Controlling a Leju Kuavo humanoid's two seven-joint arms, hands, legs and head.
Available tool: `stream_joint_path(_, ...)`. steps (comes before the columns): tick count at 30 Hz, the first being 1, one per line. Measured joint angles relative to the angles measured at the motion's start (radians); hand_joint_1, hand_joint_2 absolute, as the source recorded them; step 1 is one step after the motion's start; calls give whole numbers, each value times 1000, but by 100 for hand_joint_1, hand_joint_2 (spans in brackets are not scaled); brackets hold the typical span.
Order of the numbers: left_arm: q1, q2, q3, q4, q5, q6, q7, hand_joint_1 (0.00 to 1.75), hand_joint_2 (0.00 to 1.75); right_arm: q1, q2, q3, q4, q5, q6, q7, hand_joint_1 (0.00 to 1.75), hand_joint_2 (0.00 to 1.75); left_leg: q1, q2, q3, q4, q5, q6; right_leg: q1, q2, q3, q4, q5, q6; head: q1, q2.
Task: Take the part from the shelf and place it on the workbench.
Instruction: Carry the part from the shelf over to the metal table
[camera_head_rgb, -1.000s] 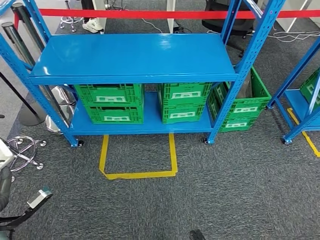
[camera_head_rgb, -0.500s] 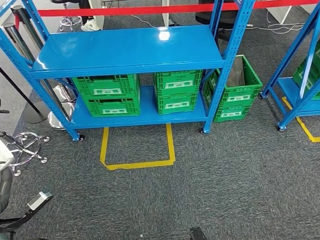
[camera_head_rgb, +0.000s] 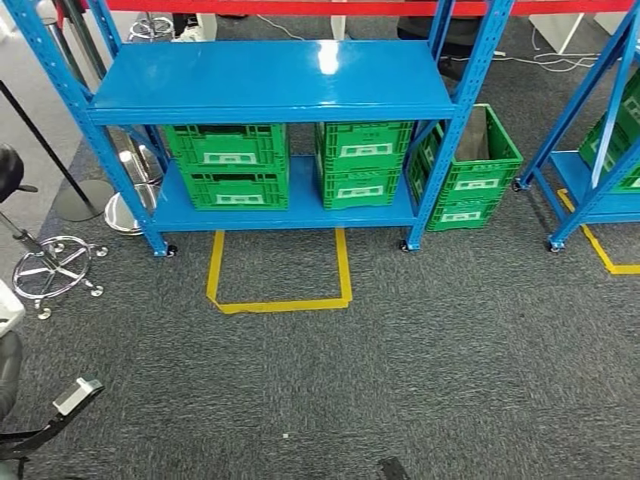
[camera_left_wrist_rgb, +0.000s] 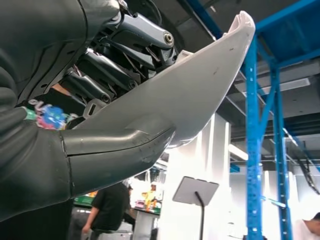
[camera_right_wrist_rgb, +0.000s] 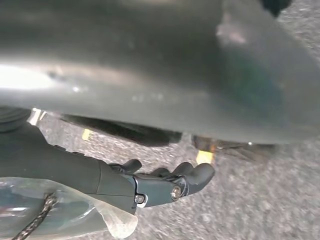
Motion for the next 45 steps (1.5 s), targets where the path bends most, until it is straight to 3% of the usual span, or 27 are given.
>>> stream_joint_path(1, -3, -1, -1, 2, -4, 0, 0, 175, 175, 0, 0, 0, 0, 0, -2, -1, 0, 0, -2, 0, -18, 1, 15, 1, 0, 1, -10, 64, -39, 1, 0, 0)
stream_joint_path(2, -5, -2, -2, 5, -7, 0, 0, 175, 175, 0, 0, 0, 0, -1, -3, -1, 0, 0, -4, 0, -36, 2, 30, 2, 1, 1, -13, 121, -52, 0, 1, 0)
stream_joint_path(4, -7, -4, -2, 12, -10, 0, 0, 175, 175, -1, 0, 0, 0, -1, -6, -3, 0, 0, -9, 1, -73, 3, 59, 0, 3, 2, 23, 157, 0, -6, 0, 0)
stream_joint_path(5, -8, -4, -2, 16, -9, 0, 0, 175, 175, -1, 0, 0, 0, -1, -6, -3, 0, 0, -10, 2, -91, 4, 74, -1, 5, 2, 67, 124, 35, -11, 0, 0)
stream_joint_path(6, -8, -5, -2, 19, -8, 0, 0, 175, 175, -2, 0, 0, -1, 0, -7, -3, 0, 0, -12, 2, -104, 5, 87, -4, 9, 2, 129, 56, 50, -17, 0, 0)
stream_joint_path(8, -9, -6, -2, 25, -5, 0, 0, 175, 175, -4, -1, 0, -2, 0, -9, -4, 0, 0, -14, 2, -121, 7, 111, -11, 16, 3, 258, -126, 23, -27, 0, 0)
stream_joint_path(9, -11, -6, -2, 27, -3, 0, 0, 175, 175, -5, -1, 0, -3, 1, -9, -5, 0, 0, -14, 3, -124, 7, 123, -15, 18, 4, 296, -187, 3, -30, 0, 0)
stream_joint_path(10, -12, -6, -2, 30, -1, 0, 0, 175, 175, -5, -1, 0, -3, 1, -9, -6, 0, 0, -14, 3, -126, 4, 136, -20, 20, 4, 310, -219, -4, -33, -1, 0)
stream_joint_path(12, -14, -6, -2, 36, 2, 0, 0, 175, 175, -3, -1, 0, -2, 2, -9, -6, 0, 0, -11, 2, -133, 3, 135, -31, 18, 1, 293, -218, 13, -43, -2, 0)
stream_joint_path(14, -14, -5, -3, 44, 5, 0, 0, 175, 175, -2, 0, 0, -1, 2, -9, -5, 0, 0, -7, -1, -146, 59, 51, -44, 16, -6, 267, -216, 38, -59, -6, 0)
stream_joint_path(16, -14, -4, -3, 53, 8, 0, 0, 175, 175, -1, 0, 0, -2, 2, -8, -5, 0, 0, -4, -2, -163, 190, -59, -54, 18, -9, 233, -207, 63, -65, -8, 0)
stream_joint_path(18, -14, -4, -3, 59, 8, 0, 0, 175, 175, -1, 0, 0, -2, 2, -8, -5, 0, 0, -2, -2, -173, 296, -99, -59, 19, -11, 207, -195, 80, -65, -9, 0)
stream_joint_path(22, -14, -4, -3, 62, 8, 0, 0, 175, 175, -1, 0, 0, -2, 2, -8, -5, 0, 0, -2, -2, -171, 327, -91, -60, 19, -11, 194, -187, 86, -65, -10, 0)
stream_joint_path(23, -15, -4, -4, 64, 8, 0, 1, 175, 175, -1, 0, 0, -2, 2, -8, -5, 0, 0, -1, -2, -159, 325, -69, -60, 19, -11, 179, -180, 91, -65, -10, 0)
stream_joint_path(26, -22, 0, -13, 79, 16, 0, 32, 175, 175, -3, 0, 0, -2, 4, -9, -6, 0, 0, -5, -4, 22, 94, -50, -42, 21, -10, 98, -134, 127, -51, -8, 0)
stream_joint_path(27, -25, 3, -18, 84, 21, 0, 45, 175, 175, -3, 0, 0, -2, 4, -9, -6, 0, 0, -8, -5, 68, 20, -61, -32, 20, -9, 80, -127, 141, -43, -8, 0)
stream_joint_path(29, -28, 7, -28, 91, 28, 0, 58, 175, 175, -2, 0, 0, -2, 5, -9, -6, 0, 0, -8, -2, 52, 5, -46, -17, 18, -8, 68, -126, 146, -31, -9, 0)
stream_joint_path(30, -29, 9, -32, 95, 32, 0, 65, 175, 175, -2, 0, 0, -2, 6, -9, -6, 0, 0, -6, -1, 41, 0, -34, -9, 17, -5, 57, -113, 126, -26, -7, 0)
stream_joint_path(33, -32, 15, -49, 105, 47, 0, 95, 175, 175, -1, 0, 0, -2, 8, -8, -5, 0, 0, -3, 1, 0, -5, 5, 3, 13, 1, 10, 24, -8, -13, -2, 0)
stream_joint_path(34, -31, 18, -54, 109, 51, 0, 102, 175, 175, -1, 0, 0, -2, 9, -8, -5, 0, 0, -3, 2, -16, -4, 17, 2, 11, 1, -2, 85, -31, -10, -2, 0)
stream_joint_path(35, -31, 20, -58, 113, 54, 0, 106, 175, 175, -1, 0, 0, -2, 10, -8, -5, 0, 0, -3, 2, -32, -3, 29, 0, 10, 1, -7, 130, -27, -7, -2, 0)
stream_joint_path(37, -31, 24, -64, 122, 55, 0, 111, 175, 175, 0, 0, 0, -2, 11, -8, -5, 0, 0, -3, 3, -61, -1, 50, -5, 8, 1, 27, 129, 35, -5, -2, 0)
stream_joint_path(39, -31, 29, -70, 129, 54, 0, 118, 175, 175, -1, 0, 0, -2, 12, -9, -4, 0, 0, -3, 3, -81, 5, 66, -14, 7, 1, 127, 4, 69, -6, -1, 0)
stream_joint_path(41, -33, 35, -75, 134, 53, 0, 123, 175, 175, -4, 0, 0, -2, 13, -9, -4, 0, 0, -6, 3, -92, 13, 79, -25, 7, 4, 217, -130, 40, -12, -1, 0)
stream_joint_path(42, -34, 38, -77, 135, 53, 0, 125, 175, 175, -5, 0, 0, -3, 14, -10, -4, 0, 0, -6, 3, -95, 15, 85, -31, 9, 5, 236, -166, 24, -18, -1, 0)
stream_joint_path(44, -35, 44, -79, 139, 52, 0, 127, 175, 175, -4, 0, 0, -2, 16, -11, -4, 0, 0, -4, 2, -99, 18, 90, -44, 9, 5, 231, -179, 21, -36, -1, 0)
stream_joint_path(45, -35, 46, -80, 141, 52, 0, 127, 175, 175, -3, 1, -1, -2, 17, -12, -4, 0, 0, -3, 2, -103, 28, 75, -49, 8, 3, 227, -179, 27, -44, -2, 0)
